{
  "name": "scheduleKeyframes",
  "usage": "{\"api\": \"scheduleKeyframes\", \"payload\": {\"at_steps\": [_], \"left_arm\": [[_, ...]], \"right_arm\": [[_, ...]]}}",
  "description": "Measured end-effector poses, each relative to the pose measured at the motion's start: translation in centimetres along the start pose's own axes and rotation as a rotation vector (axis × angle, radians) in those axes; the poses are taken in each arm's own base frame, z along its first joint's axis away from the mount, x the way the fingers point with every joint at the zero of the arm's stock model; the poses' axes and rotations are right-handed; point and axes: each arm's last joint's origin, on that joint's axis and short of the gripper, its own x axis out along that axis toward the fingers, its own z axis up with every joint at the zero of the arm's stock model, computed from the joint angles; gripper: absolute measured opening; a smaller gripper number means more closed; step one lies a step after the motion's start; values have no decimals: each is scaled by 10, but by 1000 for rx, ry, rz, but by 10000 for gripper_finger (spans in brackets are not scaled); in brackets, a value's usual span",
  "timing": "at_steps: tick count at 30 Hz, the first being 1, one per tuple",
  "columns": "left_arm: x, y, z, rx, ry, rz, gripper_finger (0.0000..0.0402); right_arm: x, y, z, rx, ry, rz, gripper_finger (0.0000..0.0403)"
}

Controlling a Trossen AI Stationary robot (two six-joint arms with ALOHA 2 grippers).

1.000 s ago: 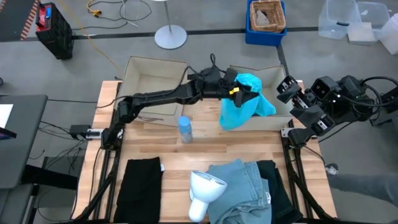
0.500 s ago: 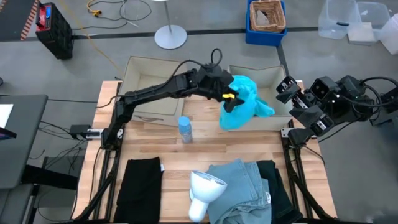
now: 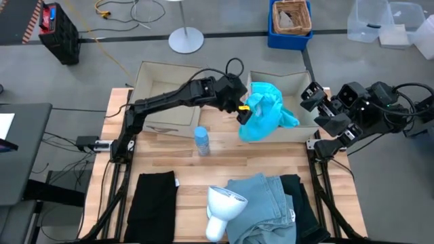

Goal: Sort clothes
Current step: Put the blue shorts into the right laundry organizer

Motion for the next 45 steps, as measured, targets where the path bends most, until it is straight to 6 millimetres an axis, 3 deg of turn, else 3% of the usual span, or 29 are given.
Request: {"api": "scheduleKeyframes", "payload": {"at_steps": [6,17,21,25,33,45], "left_arm": [[9,0,-5,2,39,-17,272],[69,-5,-18,-71,63,-162,272],[79,-6,-22,-95,69,-175,261],[79,-9,-23,-93,70,-182,205],[57,-17,-6,-79,-48,-250,17],[23,-40,41,35,-592,-495,2]], "right_arm": [[0,0,0,2,0,0,260],[0,0,-1,5,4,3,260],[0,0,0,7,1,6,260],[0,0,0,7,2,6,260],[0,0,0,7,2,6,260],[0,0,0,6,4,5,260]]}}
